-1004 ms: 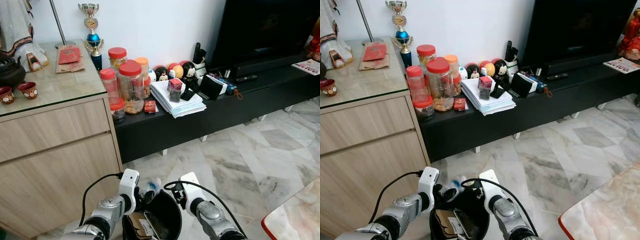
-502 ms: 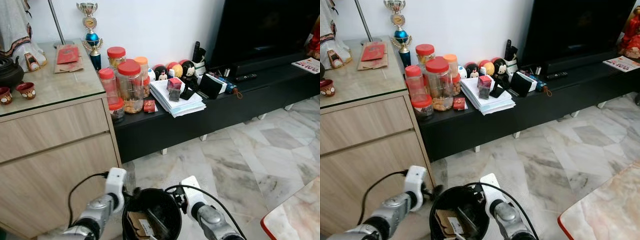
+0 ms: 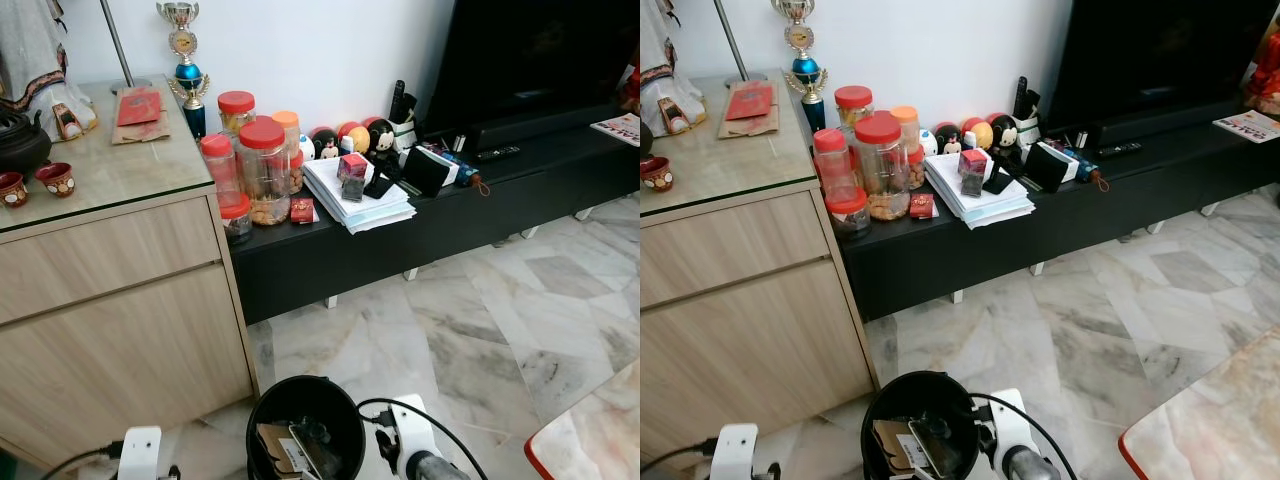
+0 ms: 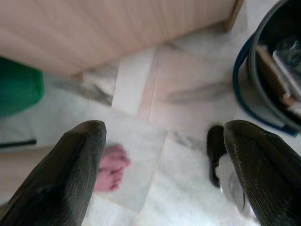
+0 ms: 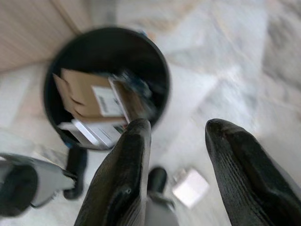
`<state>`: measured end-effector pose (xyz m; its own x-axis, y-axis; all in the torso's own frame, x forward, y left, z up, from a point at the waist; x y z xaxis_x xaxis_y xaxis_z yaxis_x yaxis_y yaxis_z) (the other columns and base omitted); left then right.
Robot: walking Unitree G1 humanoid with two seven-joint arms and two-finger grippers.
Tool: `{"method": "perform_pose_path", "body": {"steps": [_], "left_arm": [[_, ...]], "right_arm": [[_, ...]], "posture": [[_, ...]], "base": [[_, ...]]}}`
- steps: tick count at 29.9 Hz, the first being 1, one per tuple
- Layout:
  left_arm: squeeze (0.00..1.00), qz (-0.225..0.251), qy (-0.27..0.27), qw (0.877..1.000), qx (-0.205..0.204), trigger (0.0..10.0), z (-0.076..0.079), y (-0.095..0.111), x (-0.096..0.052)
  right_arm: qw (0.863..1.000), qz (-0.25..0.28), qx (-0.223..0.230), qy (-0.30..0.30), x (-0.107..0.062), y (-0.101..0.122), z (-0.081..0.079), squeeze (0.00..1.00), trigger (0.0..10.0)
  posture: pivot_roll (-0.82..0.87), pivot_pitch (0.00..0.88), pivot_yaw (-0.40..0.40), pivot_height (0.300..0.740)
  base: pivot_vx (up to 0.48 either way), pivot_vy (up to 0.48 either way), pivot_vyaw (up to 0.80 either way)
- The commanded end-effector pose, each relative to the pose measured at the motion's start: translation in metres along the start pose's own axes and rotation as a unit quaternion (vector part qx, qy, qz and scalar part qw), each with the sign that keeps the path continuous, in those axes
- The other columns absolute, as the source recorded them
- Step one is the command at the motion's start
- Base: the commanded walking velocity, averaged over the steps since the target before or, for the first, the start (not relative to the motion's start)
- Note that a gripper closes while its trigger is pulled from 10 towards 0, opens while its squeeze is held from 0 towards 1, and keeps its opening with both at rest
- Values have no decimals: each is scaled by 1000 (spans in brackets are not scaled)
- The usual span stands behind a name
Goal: Picking trash to rubbish bin
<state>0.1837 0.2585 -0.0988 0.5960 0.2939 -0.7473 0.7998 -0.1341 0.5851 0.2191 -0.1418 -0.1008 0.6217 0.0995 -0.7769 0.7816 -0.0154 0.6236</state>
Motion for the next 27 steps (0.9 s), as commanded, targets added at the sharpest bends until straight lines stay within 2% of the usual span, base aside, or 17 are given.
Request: {"method": "perform_pose_path", "body": {"steps": [1, 5, 14, 27], "left_arm": [[0, -10, 7, 1000, -2, 10000, 1, -8, -2], [0, -17, 1, 1000, -6, 10000, 4, -16, -4], [0, 0, -3, 1000, -15, 10000, 5, -5, -2], [0, -1, -9, 1000, -17, 10000, 7, -8, -3]], "right_arm": [[1000, -8, 11, -14, -1, -4, 6, 0, 10000], [999, -27, 16, -25, -4, -16, 11, 0, 10000], [999, -30, 18, -24, -3, -18, 8, 0, 10000], [999, -28, 24, -19, -3, -17, 5, 0, 10000]], "posture": [[23, 0, -28, 740], [27, 0, -28, 740], [26, 0, -24, 740], [23, 0, -25, 740]], "base": [[0, 0, 0], [0, 0, 0], [0, 0, 0], [-252, 0, 0]]}}
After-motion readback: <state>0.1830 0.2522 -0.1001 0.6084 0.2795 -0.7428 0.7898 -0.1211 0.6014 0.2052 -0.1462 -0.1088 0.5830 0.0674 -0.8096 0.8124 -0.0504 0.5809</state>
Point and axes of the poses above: a point about 5 cm out from each wrist's last joint towards the gripper, its own x axis pointing out of the wrist towards the gripper, its own y axis along the axis of the wrist's last joint, z = x × y, the point moved 3 cm from there along x, pointing out of the wrist towards the gripper, and after that the axes turned 8 degrees about x, right-handed, at the moved point
